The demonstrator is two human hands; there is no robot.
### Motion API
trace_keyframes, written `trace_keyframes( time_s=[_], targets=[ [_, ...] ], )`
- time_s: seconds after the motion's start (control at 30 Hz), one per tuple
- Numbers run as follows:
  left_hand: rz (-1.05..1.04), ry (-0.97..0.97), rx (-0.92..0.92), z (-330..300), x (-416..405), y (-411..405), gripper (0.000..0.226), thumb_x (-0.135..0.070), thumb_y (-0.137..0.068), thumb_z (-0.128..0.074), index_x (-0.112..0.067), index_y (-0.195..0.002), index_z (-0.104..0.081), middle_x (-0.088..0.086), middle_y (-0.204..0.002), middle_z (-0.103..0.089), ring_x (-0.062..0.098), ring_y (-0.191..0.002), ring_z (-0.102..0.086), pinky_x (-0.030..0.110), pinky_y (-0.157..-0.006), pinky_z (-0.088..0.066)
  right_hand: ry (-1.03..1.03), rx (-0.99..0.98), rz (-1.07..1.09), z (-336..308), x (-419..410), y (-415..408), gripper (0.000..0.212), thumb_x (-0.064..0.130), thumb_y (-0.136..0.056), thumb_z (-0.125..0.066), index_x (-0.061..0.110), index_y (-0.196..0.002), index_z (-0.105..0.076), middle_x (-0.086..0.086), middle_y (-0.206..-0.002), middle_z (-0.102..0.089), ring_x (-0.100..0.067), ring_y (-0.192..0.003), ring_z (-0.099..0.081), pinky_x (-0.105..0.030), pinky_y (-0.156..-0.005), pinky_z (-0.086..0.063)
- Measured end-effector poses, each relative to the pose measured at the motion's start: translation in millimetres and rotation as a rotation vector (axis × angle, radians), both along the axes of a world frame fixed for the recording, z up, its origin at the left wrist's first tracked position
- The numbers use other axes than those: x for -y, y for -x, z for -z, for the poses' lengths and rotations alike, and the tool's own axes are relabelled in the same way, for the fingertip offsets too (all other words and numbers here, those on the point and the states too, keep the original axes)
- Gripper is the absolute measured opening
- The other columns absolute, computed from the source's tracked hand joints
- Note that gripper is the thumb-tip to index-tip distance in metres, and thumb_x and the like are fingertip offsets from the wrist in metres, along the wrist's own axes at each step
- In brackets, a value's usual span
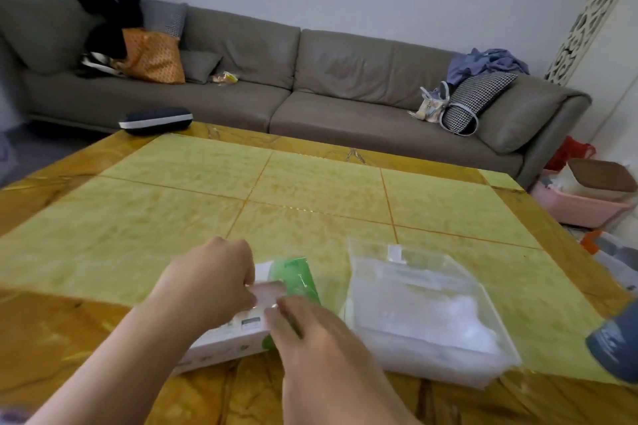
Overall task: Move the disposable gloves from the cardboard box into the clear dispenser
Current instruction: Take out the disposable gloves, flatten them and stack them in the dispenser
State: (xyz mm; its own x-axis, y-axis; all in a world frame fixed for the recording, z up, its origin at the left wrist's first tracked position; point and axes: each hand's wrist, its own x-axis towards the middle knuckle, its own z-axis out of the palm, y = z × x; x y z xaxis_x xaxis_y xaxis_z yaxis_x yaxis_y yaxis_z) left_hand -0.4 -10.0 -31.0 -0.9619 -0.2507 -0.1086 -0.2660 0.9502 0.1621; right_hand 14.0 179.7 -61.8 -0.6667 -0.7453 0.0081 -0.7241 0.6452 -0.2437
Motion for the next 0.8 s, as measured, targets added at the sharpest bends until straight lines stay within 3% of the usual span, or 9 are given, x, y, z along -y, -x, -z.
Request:
trace_keyframes(
  time_s=[0.07, 0.13, 0.2, 0.27, 0.33, 0.4, 0.5, 0.63, 0.8],
  targets=[
    [0.021, 0.046, -0.011, 2.2, -1.8, 0.8, 0.009, -0.036, -0.089, -0.075, -0.035, -0.096, -0.070, -0.015, -0.088, -0.067, 0.002, -0.073, -0.064, 0.022, -0.061, -0.054, -0.076, -0.025, -0.027, 19.4, 8.9, 1.4, 0.071, 0.017, -0.096, -0.056, 0.012, -0.161, -0.028, -0.010, -0.168, -0.026, -0.028, -0.158, -0.021, -0.034, -0.123, -0.010],
    [0.038, 0.051, 0.004, 6.4, -2.2, 1.9, 0.008, -0.035, -0.091, -0.071, -0.037, -0.099, -0.070, -0.015, -0.091, -0.065, 0.005, -0.076, -0.064, 0.026, -0.068, -0.058, -0.091, -0.072, -0.032, 32.9, 8.0, 4.1, 0.065, 0.024, -0.084, -0.060, 0.015, -0.148, -0.051, -0.008, -0.152, -0.052, -0.027, -0.146, -0.047, -0.035, -0.118, -0.029],
    [0.040, 0.054, 0.017, 13.0, 0.1, 4.4, 0.008, -0.040, -0.094, -0.063, -0.036, -0.090, -0.068, -0.012, -0.083, -0.062, 0.011, -0.068, -0.062, 0.028, -0.063, -0.055, -0.044, -0.147, -0.019, 36.6, 6.6, 5.1, 0.061, 0.034, -0.069, -0.067, 0.024, -0.129, -0.067, 0.002, -0.132, -0.068, -0.016, -0.129, -0.064, -0.028, -0.105, -0.048],
    [0.025, 0.054, 0.032, 20.7, 1.7, 8.3, 0.040, -0.051, -0.097, -0.054, -0.024, -0.068, -0.055, -0.007, -0.067, -0.052, 0.019, -0.053, -0.049, 0.027, -0.051, -0.042, -0.009, -0.166, -0.036, 39.3, 6.3, 7.5, 0.067, 0.035, -0.058, -0.077, 0.026, -0.123, -0.069, 0.005, -0.126, -0.070, -0.014, -0.123, -0.066, -0.025, -0.099, -0.053],
    [0.010, 0.043, 0.030, 26.2, 1.5, 11.5, 0.054, -0.056, -0.097, -0.052, -0.018, -0.061, -0.044, -0.005, -0.060, -0.047, 0.022, -0.049, -0.043, 0.026, -0.049, -0.036, -0.013, -0.186, -0.042, 41.1, 4.5, 9.8, 0.069, 0.032, -0.057, -0.078, 0.024, -0.125, -0.067, 0.004, -0.126, -0.069, -0.015, -0.125, -0.065, -0.026, -0.100, -0.053],
    [0.016, 0.021, 0.007, 28.6, 1.5, 14.5, 0.057, -0.057, -0.095, -0.055, -0.016, -0.057, -0.044, -0.004, -0.054, -0.046, 0.022, -0.046, -0.044, 0.024, -0.048, -0.036, -0.007, -0.215, -0.046, 42.8, 4.3, 11.7, 0.064, 0.028, -0.064, -0.071, 0.021, -0.127, -0.064, 0.001, -0.127, -0.067, -0.018, -0.127, -0.063, -0.029, -0.102, -0.054],
    [0.061, 0.035, -0.008, 28.6, 0.9, 16.2, 0.060, -0.056, -0.096, -0.058, -0.015, -0.053, -0.049, -0.003, -0.050, -0.048, 0.021, -0.044, -0.044, 0.024, -0.045, -0.037, -0.004, -0.191, -0.016, 40.9, 5.5, 11.8, 0.061, 0.024, -0.075, -0.040, 0.018, -0.133, -0.058, -0.003, -0.134, -0.062, -0.024, -0.134, -0.058, -0.036, -0.107, -0.053],
    [0.080, 0.011, -0.076, 28.5, 4.2, 14.5, 0.043, -0.042, -0.092, -0.069, -0.031, -0.052, -0.059, -0.006, -0.050, -0.051, 0.014, -0.045, -0.046, 0.024, -0.044, -0.039, -0.026, -0.118, -0.040, 35.9, 5.5, 12.2, 0.066, 0.015, -0.076, -0.062, 0.016, -0.141, -0.050, -0.005, -0.146, -0.053, -0.025, -0.144, -0.046, -0.039, -0.116, -0.043],
    [0.059, -0.198, -0.212, 8.1, 11.2, 6.5, 0.016, -0.021, -0.085, -0.075, -0.036, -0.079, -0.078, -0.023, -0.071, -0.070, -0.004, -0.071, -0.067, 0.026, -0.068, -0.061, 0.014, -0.139, -0.041, 35.9, 5.1, 8.4, 0.065, 0.024, -0.057, -0.077, 0.022, -0.120, -0.061, 0.004, -0.122, -0.062, -0.017, -0.117, -0.065, -0.028, -0.090, -0.059]
  ],
)
